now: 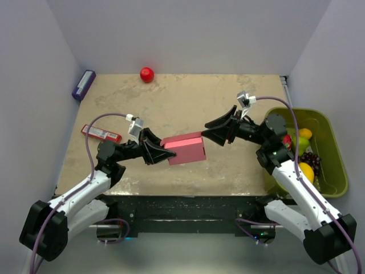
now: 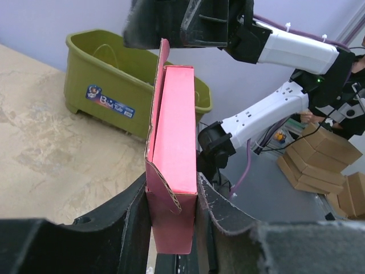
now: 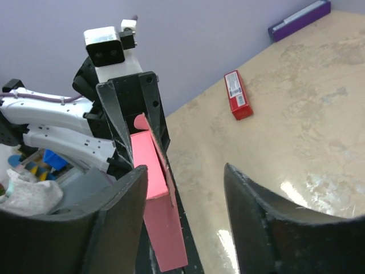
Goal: Fold the paper box
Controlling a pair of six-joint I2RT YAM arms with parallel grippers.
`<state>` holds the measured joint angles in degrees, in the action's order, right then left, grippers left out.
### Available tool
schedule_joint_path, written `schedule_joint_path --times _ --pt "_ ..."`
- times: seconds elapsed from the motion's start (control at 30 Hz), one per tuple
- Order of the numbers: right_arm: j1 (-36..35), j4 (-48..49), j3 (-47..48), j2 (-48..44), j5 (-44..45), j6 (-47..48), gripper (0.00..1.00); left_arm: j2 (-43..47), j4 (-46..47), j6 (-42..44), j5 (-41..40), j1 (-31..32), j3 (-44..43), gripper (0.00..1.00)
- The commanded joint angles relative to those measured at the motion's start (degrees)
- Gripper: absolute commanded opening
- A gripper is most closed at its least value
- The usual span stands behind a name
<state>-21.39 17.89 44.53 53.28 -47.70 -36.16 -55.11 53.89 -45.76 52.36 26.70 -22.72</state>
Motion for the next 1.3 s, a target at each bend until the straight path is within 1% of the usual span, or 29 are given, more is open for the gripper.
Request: schedule_joint_path --times 0.0,0.03,0.1,0.13,0.17,0.2,0.23,0.27,0.3,0.4,0.5,0.57,0.63,0.73,0.8,0.83,0.9,0.93,1.0,1.03,1.1,1.13,1.2,1.23,1.27 --pt "0.1 -2.3 1.8 -0.4 -1.9 4.3 0.78 4.2 -9.7 6.9 4.5 0.2 -1.3 0.23" --pt "0.1 -2.3 2.2 -0.4 -4.7 5.0 0.84 5.1 -11.9 9.3 4.9 0.2 -1.7 0.23" --pt "0.1 -2.9 2.9 0.9 -9.7 8.1 0.91 5.5 -15.5 10.8 6.4 0.2 -2.9 0.23" --pt "-0.1 -3.6 3.8 1.5 -11.8 9.5 0.93 5.4 -15.7 11.0 7.1 0.1 -2.9 0.23" --pt "0.0 -7.9 4.3 2.1 -13.9 11.4 0.95 5.1 -15.4 10.7 8.0 0.2 -3.4 0.22" --pt "-0.1 -11.3 5.0 2.4 -14.1 17.4 0.99 4.8 -15.0 10.3 9.6 0.2 -3.6 0.22" --pt "-0.6 -15.0 6.9 2.3 -13.9 20.5 0.99 4.3 -15.1 10.3 10.0 0.2 -3.8 0.22" --pt "-1.0 -20.7 7.6 1.9 -13.1 23.1 0.99 4.1 -15.7 10.7 10.2 0.2 -4.3 0.22" --pt "-1.6 -22.0 7.9 1.7 -12.5 25.9 0.99 3.9 -17.0 11.1 10.6 0.2 -4.6 0.22" --pt "-4.8 -23.7 7.8 1.0 -9.1 28.1 0.99 3.4 -18.2 12.1 11.2 0.2 -5.3 0.22" --pt "-8.3 -28.3 8.9 1.8 -4.3 32.0 0.99 3.4 -18.7 12.9 11.3 0.1 -5.7 0.22" --pt "-10.2 -31.2 10.0 2.4 -3.0 34.1 0.99 3.2 -18.9 13.1 11.3 0.2 -5.7 0.22" --pt "-12.8 -32.1 10.6 3.5 -1.2 34.7 0.99 2.8 -19.0 13.1 11.4 0.2 -5.8 0.22" --pt "-14.4 -33.1 10.8 4.4 1.4 35.2 0.97 2.4 -19.5 13.6 11.4 0.2 -6.0 0.22" --pt "-15.2 -33.2 11.1 4.9 1.6 35.5 0.89 2.3 -20.1 13.9 11.6 0.2 -6.1 0.23" --pt "-15.5 -33.4 11.5 5.5 1.8 35.5 0.83 2.2 -20.1 13.9 11.7 0.2 -6.2 0.24" --pt "-16.7 -34.3 12.6 6.7 2.4 35.9 0.78 1.9 -20.1 14.0 11.8 0.1 -6.2 0.23" --pt "-17.1 -35.3 12.9 7.7 3.1 35.8 0.72 1.8 -20.1 14.0 12.0 0.2 -6.5 0.24" --pt "-18.0 -35.7 13.5 8.7 3.1 37.9 0.65 1.2 -20.1 14.2 12.6 0.2 -6.6 0.24" --pt "-18.2 -36.0 13.5 9.0 3.0 37.9 0.59 1.1 -20.3 14.4 12.6 0.1 -6.9 0.24" --pt "-18.4 -36.5 14.0 9.7 2.9 38.5 0.51 0.9 -21.2 15.3 12.6 0.2 -7.1 0.24" --pt "-18.4 -36.9 14.1 9.8 3.2 38.7 0.42 0.7 -22.8 15.9 12.4 0.1 -7.6 0.27" --pt "-18.4 -37.1 13.9 9.5 5.4 39.4 0.35 0.9 -25.7 18.6 11.0 0.0 -8.4 0.42" --pt "-18.5 -37.0 13.7 9.4 6.4 39.7 0.32 1.1 -30.7 20.1 10.1 0.0 -9.8 0.59" --pt "-18.4 -36.6 13.5 9.2 9.6 39.9 0.31 1.5 -33.9 24.3 7.3 0.0 -10.6 0.67"
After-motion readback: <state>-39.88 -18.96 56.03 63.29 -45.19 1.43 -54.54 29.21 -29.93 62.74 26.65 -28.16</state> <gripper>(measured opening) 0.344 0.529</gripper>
